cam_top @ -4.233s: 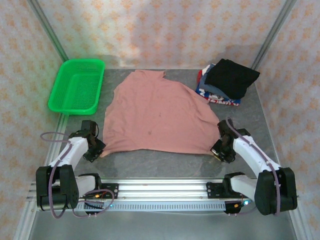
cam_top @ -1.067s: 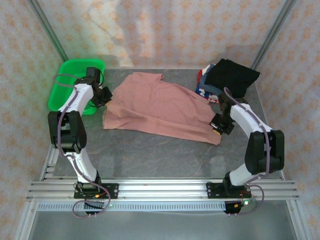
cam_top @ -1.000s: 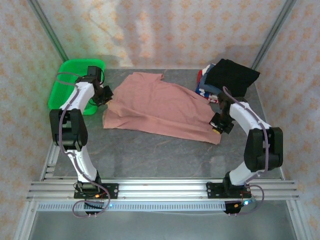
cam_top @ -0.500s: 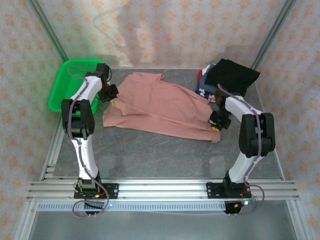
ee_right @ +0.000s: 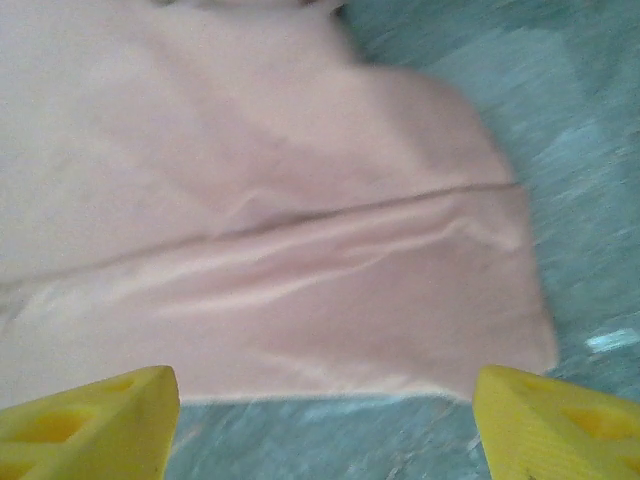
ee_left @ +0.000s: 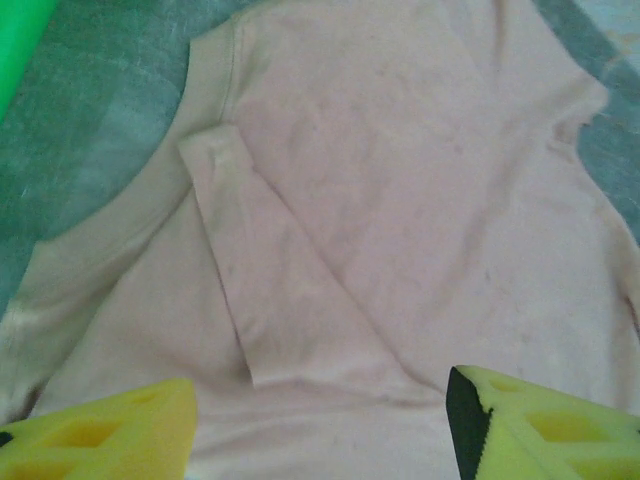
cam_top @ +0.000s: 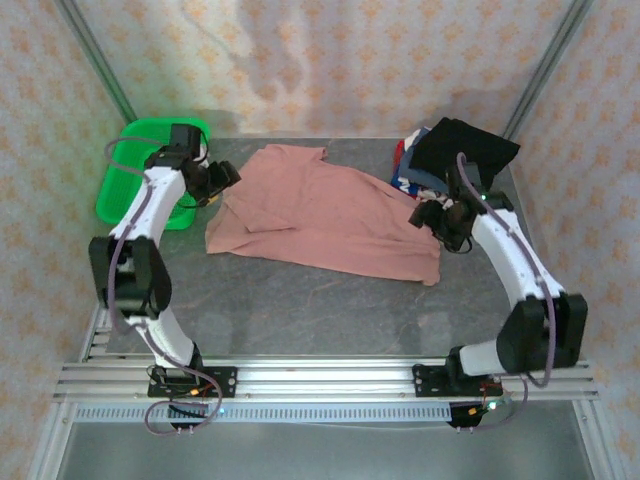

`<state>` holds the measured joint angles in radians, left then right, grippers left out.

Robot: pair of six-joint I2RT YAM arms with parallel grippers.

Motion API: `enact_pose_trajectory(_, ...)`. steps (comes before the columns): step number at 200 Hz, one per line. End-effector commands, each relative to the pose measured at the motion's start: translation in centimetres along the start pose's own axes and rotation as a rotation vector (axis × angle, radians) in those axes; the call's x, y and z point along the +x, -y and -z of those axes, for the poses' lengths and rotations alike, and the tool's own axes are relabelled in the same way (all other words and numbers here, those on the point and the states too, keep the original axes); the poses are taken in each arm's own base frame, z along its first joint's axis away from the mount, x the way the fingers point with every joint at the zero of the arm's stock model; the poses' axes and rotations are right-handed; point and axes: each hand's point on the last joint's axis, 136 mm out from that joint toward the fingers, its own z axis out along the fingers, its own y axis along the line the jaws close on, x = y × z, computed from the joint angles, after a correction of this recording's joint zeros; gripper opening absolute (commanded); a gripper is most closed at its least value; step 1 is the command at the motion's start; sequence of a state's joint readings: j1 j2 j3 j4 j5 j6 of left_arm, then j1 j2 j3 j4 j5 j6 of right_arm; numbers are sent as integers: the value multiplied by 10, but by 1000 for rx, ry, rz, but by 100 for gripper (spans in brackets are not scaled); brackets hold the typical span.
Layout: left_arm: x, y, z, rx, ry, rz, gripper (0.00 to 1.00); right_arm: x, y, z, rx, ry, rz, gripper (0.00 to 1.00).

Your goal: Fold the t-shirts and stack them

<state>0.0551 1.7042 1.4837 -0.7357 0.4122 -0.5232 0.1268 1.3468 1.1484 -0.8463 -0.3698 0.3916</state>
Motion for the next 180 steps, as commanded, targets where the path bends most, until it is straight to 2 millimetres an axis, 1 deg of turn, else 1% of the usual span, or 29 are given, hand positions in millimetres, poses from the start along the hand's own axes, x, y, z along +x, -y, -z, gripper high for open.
enact_pose_trajectory(1,41,-43,-20,-79,-109,48,63,50,-16,-20,-68,-156,81,78)
enact_pose_trajectory(15,56,-57,-30,-88,-136,74,58,65,-18,-36,-71,-192,90,77)
enact_pose_trajectory(34,65,-72,-42,-125,-149,81,56,70,-21,-55,-57,-203,98,76)
enact_pose_trajectory(61,70,-96,-56,-215,-168,86,53,70,-26,-79,-20,-223,123,73)
enact_pose_trajectory(80,71,-116,-62,-309,-171,78,51,69,-24,-96,26,-242,131,69)
enact_pose_trajectory(95,71,-119,-71,-311,-165,86,51,67,-20,-107,67,-248,129,67)
enact_pose_trajectory(112,68,-123,-83,-322,-155,92,48,66,-12,-122,124,-260,130,61)
enact_pose_trajectory(123,65,-126,-90,-336,-149,86,43,66,-6,-131,162,-269,137,57)
enact_pose_trajectory(134,62,-130,-94,-364,-147,67,34,64,3,-136,222,-270,147,50)
enact_pose_trajectory(147,58,-132,-97,-390,-142,33,25,62,15,-139,296,-267,165,42)
enact_pose_trajectory(157,54,-132,-94,-416,-133,1,16,61,26,-139,350,-264,177,37)
enact_pose_trajectory(160,58,-138,-100,-438,-154,-4,13,61,29,-139,366,-265,180,36)
enact_pose_trajectory(166,58,-140,-99,-456,-159,-14,9,61,35,-138,401,-268,187,33)
enact_pose_trajectory(180,59,-146,-92,-491,-150,-32,6,61,48,-134,477,-274,210,27)
